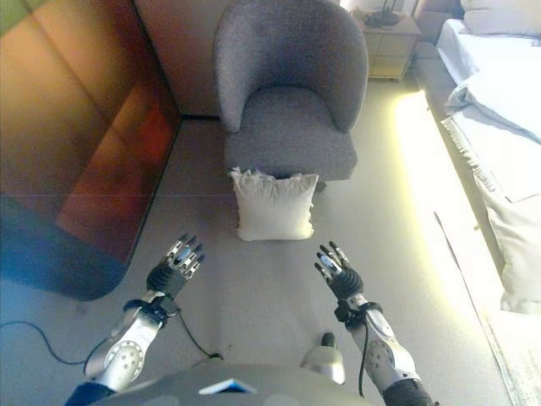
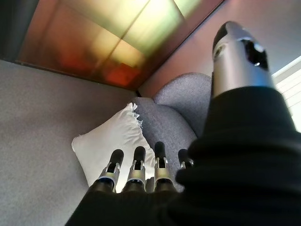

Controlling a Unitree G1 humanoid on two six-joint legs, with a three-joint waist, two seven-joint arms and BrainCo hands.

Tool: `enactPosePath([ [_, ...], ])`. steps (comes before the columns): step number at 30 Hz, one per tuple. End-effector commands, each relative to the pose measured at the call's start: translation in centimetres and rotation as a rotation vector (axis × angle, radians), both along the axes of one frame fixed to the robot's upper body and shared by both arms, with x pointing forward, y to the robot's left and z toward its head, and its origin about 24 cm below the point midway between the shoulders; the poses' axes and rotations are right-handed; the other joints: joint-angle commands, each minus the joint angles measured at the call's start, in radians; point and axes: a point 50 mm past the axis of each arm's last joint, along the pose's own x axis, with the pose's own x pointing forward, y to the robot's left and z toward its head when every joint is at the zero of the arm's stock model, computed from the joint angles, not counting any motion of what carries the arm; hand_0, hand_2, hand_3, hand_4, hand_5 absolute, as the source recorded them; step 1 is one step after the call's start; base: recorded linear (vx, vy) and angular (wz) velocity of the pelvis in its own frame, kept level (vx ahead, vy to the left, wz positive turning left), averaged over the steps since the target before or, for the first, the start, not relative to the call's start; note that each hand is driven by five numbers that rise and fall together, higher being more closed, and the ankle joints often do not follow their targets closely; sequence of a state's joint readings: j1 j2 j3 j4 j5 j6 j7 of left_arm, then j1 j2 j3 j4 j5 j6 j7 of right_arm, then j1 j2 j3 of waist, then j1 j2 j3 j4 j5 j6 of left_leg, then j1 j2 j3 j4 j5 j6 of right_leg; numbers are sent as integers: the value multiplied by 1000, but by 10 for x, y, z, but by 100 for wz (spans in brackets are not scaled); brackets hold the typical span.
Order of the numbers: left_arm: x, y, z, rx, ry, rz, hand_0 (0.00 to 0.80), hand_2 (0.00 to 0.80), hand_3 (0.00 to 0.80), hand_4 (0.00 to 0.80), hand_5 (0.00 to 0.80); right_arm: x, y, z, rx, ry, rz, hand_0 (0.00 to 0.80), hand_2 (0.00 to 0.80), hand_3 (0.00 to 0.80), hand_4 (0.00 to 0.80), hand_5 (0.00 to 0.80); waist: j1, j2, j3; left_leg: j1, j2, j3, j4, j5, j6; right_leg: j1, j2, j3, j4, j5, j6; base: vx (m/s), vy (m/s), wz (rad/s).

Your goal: Pick up the cushion and take it to the sofa

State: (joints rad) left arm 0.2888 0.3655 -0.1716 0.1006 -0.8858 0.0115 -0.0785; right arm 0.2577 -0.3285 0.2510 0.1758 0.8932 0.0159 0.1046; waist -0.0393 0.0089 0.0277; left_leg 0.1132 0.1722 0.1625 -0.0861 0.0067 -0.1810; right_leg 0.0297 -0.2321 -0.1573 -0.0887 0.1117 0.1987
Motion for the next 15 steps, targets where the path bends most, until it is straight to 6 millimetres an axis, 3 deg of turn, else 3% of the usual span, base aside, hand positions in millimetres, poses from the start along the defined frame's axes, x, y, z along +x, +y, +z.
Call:
enactPosePath([
  [1,22,7,25,61,-152,17,0,0,0,0,0,30,12,27,31,-166,-3,0,0,0,0,0,-1,-31,26,-21,-97,5,22,-30,109,-54,19,-24,14,35,1,-62,8,1],
  [8,25,15,30,115,-184,20,0,0,0,0,0,31,13,28,31,-169,-30,0,0,0,0,0,-2,-39,43,-31,-108,29,19,-38,131,-97,11,-10,25,55,9,-55,-5,-2],
  [15,27,9,28,114,-177,16,0,0,0,0,0,27,12,26,31,-170,-28,0,0,0,0,0,-13,-42,47,-15,-110,46,9,-41,137,-89,22,0,10,54,11,6,-14,-2],
])
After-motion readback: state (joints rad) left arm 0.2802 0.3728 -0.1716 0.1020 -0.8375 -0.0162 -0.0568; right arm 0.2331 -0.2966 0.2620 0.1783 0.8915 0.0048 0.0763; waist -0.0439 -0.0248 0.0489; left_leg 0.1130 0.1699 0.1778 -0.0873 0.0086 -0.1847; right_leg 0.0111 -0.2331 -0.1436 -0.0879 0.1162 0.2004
